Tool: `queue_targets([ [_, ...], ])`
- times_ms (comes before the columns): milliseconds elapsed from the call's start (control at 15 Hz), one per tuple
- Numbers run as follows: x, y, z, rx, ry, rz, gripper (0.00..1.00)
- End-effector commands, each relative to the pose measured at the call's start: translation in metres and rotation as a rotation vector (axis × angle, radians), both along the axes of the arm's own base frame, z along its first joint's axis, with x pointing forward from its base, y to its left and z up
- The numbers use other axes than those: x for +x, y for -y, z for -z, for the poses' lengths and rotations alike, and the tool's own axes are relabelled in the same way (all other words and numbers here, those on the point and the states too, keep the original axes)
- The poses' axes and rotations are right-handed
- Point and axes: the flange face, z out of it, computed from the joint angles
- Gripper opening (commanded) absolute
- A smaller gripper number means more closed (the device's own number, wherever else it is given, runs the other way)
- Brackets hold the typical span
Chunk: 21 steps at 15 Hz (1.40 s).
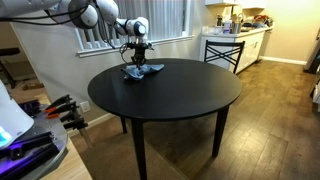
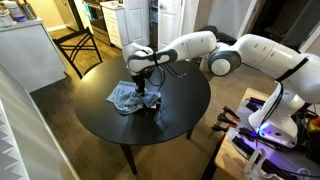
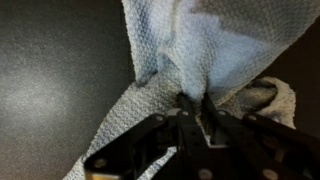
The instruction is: Use the blue towel to wipe the table.
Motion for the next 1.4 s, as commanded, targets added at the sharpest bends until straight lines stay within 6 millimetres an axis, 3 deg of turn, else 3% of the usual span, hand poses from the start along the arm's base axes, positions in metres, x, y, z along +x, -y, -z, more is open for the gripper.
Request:
queue_targets([
  [0, 0.010, 0.033, -0.007, -0.006, -0.006, 0.064, 0.03],
  [133, 0.016, 0.059, -0.013, -0.027, -0.001, 0.128, 0.03],
  [467, 0.036, 0.147, -0.029, -0.159, 0.063, 0.380, 0.03],
  [667, 0.039, 0.185, -0.030, -0.256, 0.095, 0.515, 0.03],
  [1133, 0.034, 0.225, -0.031, -0.504, 0.143, 0.795, 0.03],
  [1333, 0.020, 0.240, -0.012, -0.623, 0.074, 0.867, 0.03],
])
